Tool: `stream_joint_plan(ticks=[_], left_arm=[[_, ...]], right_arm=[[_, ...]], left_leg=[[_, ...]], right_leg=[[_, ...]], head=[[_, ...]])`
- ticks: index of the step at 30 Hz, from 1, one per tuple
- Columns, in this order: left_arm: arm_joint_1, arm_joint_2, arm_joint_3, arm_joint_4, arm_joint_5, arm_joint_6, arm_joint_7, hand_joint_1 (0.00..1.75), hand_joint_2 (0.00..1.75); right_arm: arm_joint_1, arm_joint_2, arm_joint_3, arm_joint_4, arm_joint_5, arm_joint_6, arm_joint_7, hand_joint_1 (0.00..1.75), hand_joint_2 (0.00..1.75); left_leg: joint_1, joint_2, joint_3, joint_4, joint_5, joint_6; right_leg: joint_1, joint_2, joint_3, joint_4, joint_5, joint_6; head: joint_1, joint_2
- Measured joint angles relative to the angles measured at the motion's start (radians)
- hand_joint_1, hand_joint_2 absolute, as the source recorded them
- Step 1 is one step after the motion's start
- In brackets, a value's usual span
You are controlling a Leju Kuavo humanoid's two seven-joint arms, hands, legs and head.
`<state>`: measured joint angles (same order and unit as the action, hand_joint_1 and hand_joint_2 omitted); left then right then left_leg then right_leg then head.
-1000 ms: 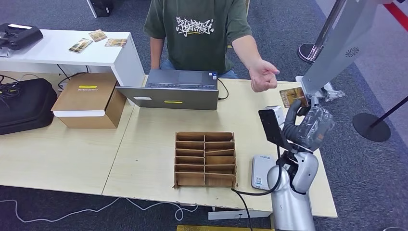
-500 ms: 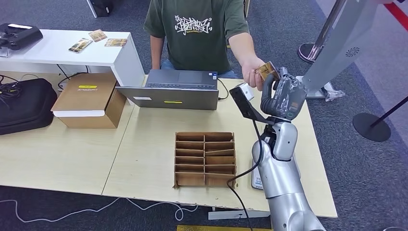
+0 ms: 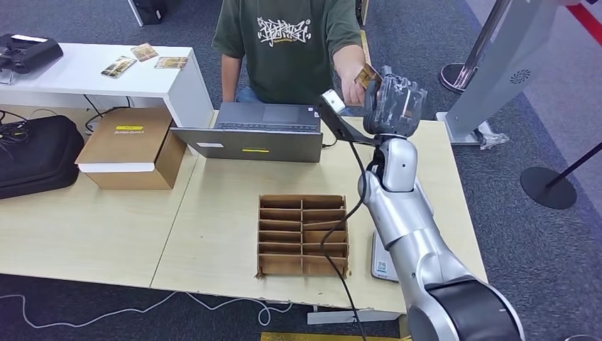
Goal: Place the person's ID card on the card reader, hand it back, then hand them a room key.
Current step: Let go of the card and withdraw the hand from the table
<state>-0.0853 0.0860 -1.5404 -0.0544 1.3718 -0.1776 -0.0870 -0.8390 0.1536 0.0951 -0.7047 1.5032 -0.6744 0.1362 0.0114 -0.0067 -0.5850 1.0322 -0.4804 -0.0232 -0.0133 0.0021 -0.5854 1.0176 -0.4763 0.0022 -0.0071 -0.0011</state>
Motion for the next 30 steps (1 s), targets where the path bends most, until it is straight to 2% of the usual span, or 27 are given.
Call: stream_joint_plan(ticks=[9, 19, 23, 30], left_arm=[[-0.002, 0.001, 0.0, -0.004, -0.008, -0.005, 0.001, 0.0, 0.0], [-0.005, 0.001, 0.0, -0.006, -0.007, -0.006, 0.013, 0.0, 0.0], [-0.005, 0.0, 0.0, -0.008, -0.008, -0.007, 0.013, 0.0, 0.0], [-0.006, 0.0, 0.0, -0.011, -0.018, -0.008, 0.013, 0.0, 0.0]], right_arm=[[-0.094, 0.003, 0.022, 0.172, 0.041, 0.025, 0.052, 1.75, 1.75], [-0.13, 0.007, 0.03, 0.242, 0.055, 0.049, 0.065, 1.73, 1.75], [-0.132, 0.008, 0.03, 0.254, 0.055, 0.052, 0.058, 0.0, 1.75], [-0.136, 0.01, 0.03, 0.258, 0.055, 0.065, 0.054, 0.0, 1.75]], left_leg=[[0.0, -0.001, -0.001, 0.0, 0.0, 0.0], [0.0, -0.001, -0.001, 0.0, 0.0, 0.0], [0.0, -0.001, -0.001, 0.0, 0.0, 0.0], [0.0, -0.001, -0.001, 0.0, 0.0, 0.0]], right_leg=[[0.0, -0.001, 0.0, 0.0, 0.0, 0.0], [0.0, -0.001, 0.0, 0.0, 0.0, 0.0], [0.0, -0.001, 0.0, 0.0, 0.0, 0.0], [0.0, 0.0, 0.0, 0.0, 0.0, 0.0]], head=[[0.0, 0.0], [0.0, 0.0], [0.0, 0.0], [0.0, 0.0]])
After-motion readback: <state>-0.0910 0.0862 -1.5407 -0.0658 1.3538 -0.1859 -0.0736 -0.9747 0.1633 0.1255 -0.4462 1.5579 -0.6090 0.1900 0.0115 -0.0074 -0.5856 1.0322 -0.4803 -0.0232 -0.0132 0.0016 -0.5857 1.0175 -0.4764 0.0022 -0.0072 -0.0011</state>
